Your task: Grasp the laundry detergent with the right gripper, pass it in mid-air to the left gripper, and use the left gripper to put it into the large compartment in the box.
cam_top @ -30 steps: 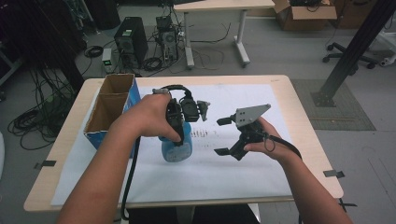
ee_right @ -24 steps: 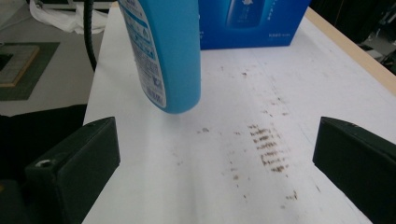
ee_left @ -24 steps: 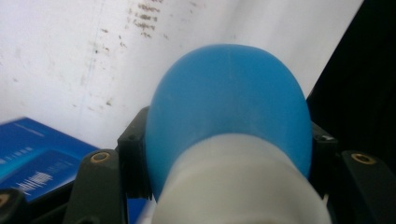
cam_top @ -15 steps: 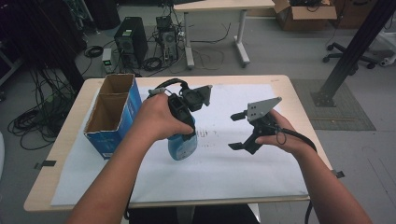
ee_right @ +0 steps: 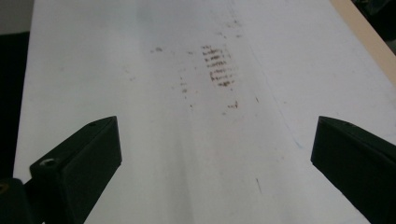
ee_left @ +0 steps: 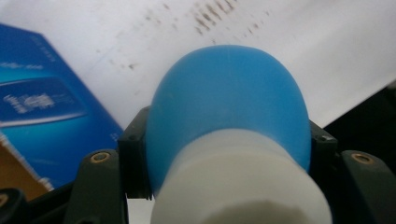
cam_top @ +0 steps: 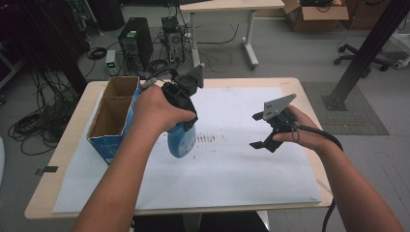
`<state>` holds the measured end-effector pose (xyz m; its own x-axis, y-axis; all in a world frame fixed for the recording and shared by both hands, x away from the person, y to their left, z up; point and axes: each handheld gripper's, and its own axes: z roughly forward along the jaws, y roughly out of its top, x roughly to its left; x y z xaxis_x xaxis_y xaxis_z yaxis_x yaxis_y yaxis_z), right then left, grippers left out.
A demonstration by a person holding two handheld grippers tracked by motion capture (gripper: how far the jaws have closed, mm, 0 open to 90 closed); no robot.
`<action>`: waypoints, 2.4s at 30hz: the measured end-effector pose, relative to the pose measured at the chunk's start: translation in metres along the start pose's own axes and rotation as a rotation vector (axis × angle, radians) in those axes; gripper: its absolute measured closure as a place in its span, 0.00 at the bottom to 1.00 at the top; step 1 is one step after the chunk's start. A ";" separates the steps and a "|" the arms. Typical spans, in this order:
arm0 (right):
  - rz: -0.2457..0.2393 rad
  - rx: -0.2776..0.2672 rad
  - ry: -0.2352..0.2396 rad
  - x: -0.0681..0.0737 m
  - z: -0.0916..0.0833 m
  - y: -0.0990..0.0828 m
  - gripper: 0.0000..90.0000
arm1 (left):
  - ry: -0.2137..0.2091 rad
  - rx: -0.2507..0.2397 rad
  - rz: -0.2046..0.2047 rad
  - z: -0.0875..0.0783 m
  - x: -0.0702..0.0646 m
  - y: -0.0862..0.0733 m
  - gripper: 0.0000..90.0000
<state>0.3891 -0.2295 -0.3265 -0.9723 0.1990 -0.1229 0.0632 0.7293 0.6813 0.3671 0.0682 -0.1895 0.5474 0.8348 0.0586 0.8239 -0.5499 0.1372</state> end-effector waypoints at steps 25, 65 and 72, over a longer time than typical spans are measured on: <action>-0.031 0.238 0.062 -0.019 0.000 0.004 0.03 | 0.058 -0.063 -0.270 -0.116 0.088 -0.020 0.42; -0.048 0.292 0.076 -0.016 0.005 0.003 0.03 | 0.094 -0.105 -0.530 -0.124 0.170 -0.048 0.42; -0.044 0.296 0.077 -0.015 0.005 0.002 0.03 | 0.091 -0.082 -0.543 -0.104 0.179 -0.054 0.42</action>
<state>0.4046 -0.2273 -0.3270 -0.9891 0.1205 -0.0848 0.0721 0.8975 0.4350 0.4050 0.2502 -0.0838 0.0295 0.9986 0.0430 0.9681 -0.0393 0.2474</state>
